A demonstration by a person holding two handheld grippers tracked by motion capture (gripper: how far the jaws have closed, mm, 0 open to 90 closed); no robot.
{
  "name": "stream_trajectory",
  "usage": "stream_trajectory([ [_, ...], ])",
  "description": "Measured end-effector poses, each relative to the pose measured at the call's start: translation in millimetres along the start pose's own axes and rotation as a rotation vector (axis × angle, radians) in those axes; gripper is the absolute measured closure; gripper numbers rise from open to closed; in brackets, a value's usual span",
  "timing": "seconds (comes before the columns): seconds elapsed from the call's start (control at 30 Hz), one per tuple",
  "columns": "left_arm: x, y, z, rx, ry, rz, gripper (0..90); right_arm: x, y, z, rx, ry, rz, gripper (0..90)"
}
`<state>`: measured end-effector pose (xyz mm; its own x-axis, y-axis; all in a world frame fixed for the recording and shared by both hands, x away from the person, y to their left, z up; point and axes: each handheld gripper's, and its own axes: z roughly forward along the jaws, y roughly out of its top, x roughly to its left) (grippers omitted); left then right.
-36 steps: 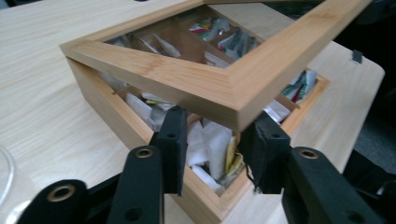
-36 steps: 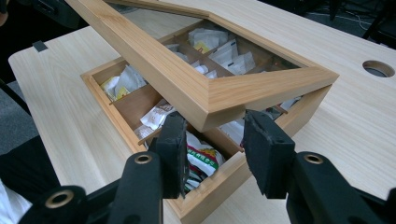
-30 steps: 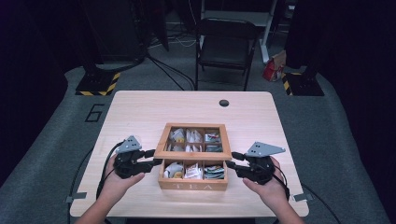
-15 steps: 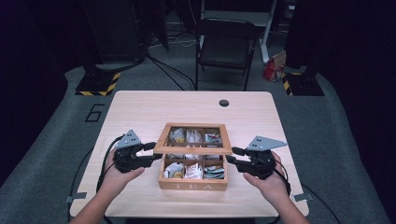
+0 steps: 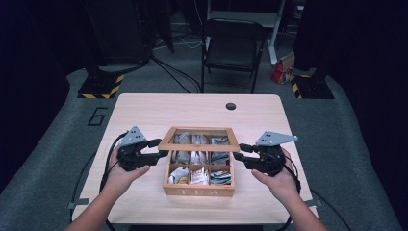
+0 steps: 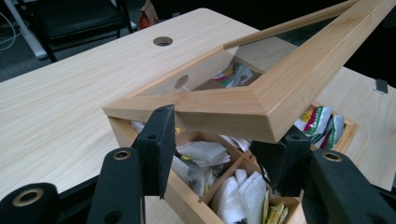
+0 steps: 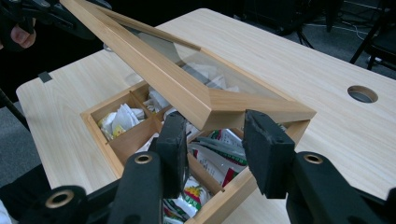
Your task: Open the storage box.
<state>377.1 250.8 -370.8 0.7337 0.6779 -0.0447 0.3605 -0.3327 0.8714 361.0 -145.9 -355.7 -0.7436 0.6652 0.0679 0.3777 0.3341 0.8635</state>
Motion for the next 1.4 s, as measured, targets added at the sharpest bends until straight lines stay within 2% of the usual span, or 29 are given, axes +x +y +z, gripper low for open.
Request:
stream_trajectory([
  [0.13, 0.6, 6.1, -0.3, 0.001, 0.013, 0.015, 51.1, -4.4, 4.7, 0.8, -0.003, 0.009, 0.017, 59.5],
  [0.23, 2.2, 10.1, -0.3, -0.003, 0.017, 0.018, 51.8, -6.6, 6.6, 2.0, -0.013, 0.015, 0.01, 56.3],
  [0.4, 6.8, 18.4, 0.5, -0.025, 0.02, -0.006, 52.8, -9.3, 5.9, 6.5, -0.01, -0.036, -0.025, 54.3],
  [0.57, 11.6, 24.6, 1.1, -0.017, 0.012, -0.013, 53.3, -18.7, 8.7, 15.2, -0.003, -0.058, -0.022, 54.3],
  [0.9, 17.9, 31.9, 2.8, -0.011, -0.001, -0.03, 53.3, -32.5, 15.6, 29.9, 0.002, -0.068, 0.031, 53.1],
  [1.13, 21.1, 36.9, 3.7, -0.01, -0.006, -0.036, 53.6, -35.8, 20.2, 39.3, 0.0, -0.07, 0.022, 53.0],
  [1.23, 22.5, 38.9, 4.2, -0.011, -0.003, -0.04, 53.6, -37.1, 21.5, 42.5, 0.003, -0.074, 0.034, 53.2],
  [1.4, 24.8, 41.7, 5.0, -0.013, -0.005, -0.045, 53.6, -40.7, 24.0, 46.3, 0.0, -0.09, 0.043, 57.7],
])
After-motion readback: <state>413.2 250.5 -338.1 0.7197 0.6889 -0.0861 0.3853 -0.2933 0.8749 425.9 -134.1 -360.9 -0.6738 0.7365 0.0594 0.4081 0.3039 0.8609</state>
